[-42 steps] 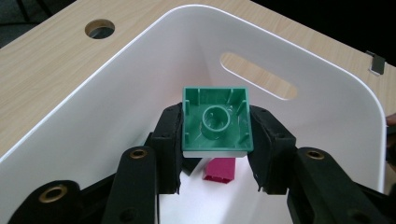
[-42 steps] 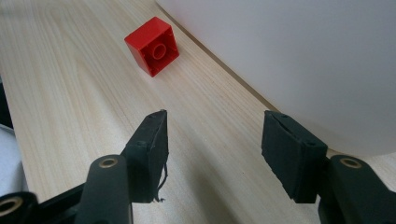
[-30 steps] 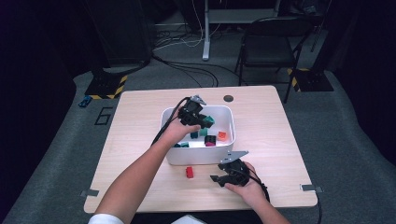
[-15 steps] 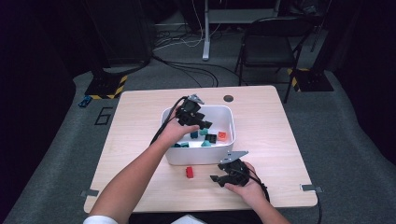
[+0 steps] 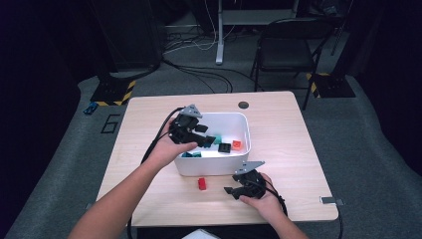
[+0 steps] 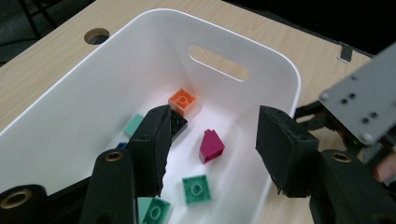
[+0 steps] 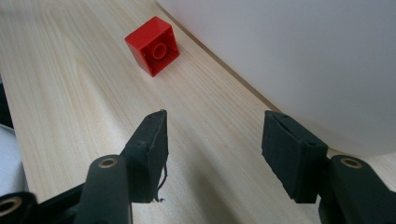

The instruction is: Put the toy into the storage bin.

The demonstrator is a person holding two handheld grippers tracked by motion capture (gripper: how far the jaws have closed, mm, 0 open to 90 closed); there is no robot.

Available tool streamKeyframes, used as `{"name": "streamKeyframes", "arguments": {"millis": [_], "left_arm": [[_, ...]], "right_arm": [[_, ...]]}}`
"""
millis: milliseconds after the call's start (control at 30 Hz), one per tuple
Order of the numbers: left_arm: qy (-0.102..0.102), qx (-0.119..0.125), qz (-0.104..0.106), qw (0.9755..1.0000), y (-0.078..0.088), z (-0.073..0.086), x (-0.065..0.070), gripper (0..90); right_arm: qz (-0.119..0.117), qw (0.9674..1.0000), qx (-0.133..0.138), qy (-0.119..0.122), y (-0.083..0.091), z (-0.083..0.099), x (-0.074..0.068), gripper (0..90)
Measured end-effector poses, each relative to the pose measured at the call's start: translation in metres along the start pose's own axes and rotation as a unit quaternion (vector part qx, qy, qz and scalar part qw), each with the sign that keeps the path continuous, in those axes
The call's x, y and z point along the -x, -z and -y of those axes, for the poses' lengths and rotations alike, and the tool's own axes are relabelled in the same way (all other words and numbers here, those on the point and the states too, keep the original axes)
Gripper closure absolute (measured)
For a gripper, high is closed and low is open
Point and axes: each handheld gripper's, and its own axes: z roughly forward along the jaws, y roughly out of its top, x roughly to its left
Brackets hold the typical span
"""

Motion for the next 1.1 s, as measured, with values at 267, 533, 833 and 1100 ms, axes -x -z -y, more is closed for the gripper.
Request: {"name": "streamKeyframes", "arguments": {"millis": [267,533,833,1100], "left_arm": [[-0.002,0.005,0.003,1.0,0.03,0.027,0.012,45.1],[0.003,0.013,-0.003,0.9999,0.047,0.055,0.02,44.3],[0.007,0.008,0.003,0.9999,0.043,0.087,0.036,44.3],[0.026,0.004,0.019,0.9995,0.025,0.115,0.039,44.3]], "right_arm": [[0.001,1.0,0.001,0.0,0.0,0.0,0.0,40.5],[0.002,1.0,-0.002,0.001,-0.002,0.0,-0.001,40.4],[0.002,1.0,-0.001,-0.002,-0.001,0.0,-0.001,40.3],[0.003,1.0,0.0,-0.003,-0.001,0.0,-0.002,40.0]]}}
